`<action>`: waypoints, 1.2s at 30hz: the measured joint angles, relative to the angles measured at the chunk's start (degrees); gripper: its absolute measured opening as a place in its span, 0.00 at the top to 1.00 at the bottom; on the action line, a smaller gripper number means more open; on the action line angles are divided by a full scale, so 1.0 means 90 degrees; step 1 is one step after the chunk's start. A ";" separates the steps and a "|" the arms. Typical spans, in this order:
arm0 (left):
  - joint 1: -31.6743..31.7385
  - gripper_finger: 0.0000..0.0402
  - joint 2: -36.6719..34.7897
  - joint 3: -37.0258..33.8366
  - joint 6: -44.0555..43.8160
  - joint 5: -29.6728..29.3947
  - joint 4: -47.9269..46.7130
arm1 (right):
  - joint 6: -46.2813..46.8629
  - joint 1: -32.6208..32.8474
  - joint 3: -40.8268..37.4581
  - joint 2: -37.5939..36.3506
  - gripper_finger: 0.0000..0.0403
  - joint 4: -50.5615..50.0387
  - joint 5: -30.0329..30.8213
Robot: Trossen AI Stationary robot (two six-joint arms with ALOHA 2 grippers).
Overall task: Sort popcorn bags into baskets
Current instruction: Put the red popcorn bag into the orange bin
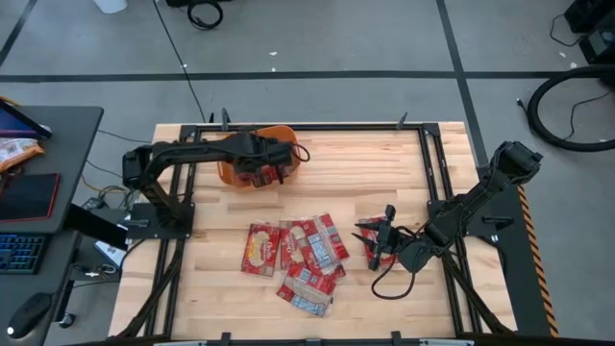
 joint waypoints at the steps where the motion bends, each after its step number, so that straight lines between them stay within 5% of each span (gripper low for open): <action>1: 0.0073 0.97 0.0000 -0.0104 0.0011 0.0113 0.0159 | -0.0006 0.0000 0.0000 0.0000 0.69 0.0000 0.0000; 9: 0.0098 0.80 0.0000 -0.0210 -0.0027 0.0517 0.0257 | -0.0041 0.0000 0.0000 0.0000 0.69 0.0000 -0.0025; 13: -0.0345 0.72 0.0000 0.0073 0.0314 0.1238 0.0404 | 0.0037 -0.0002 0.0000 0.0000 0.69 0.0000 -0.0336; 24: -0.2033 0.69 0.0161 0.0126 0.0985 0.1822 0.1385 | 0.0119 -0.0128 0.0000 0.0065 0.70 0.0083 -0.0291; 36: -0.3015 0.69 0.0507 -0.0250 -0.1486 0.2878 0.0866 | -0.0030 -0.0378 -0.0002 0.0267 0.70 0.0339 -0.0462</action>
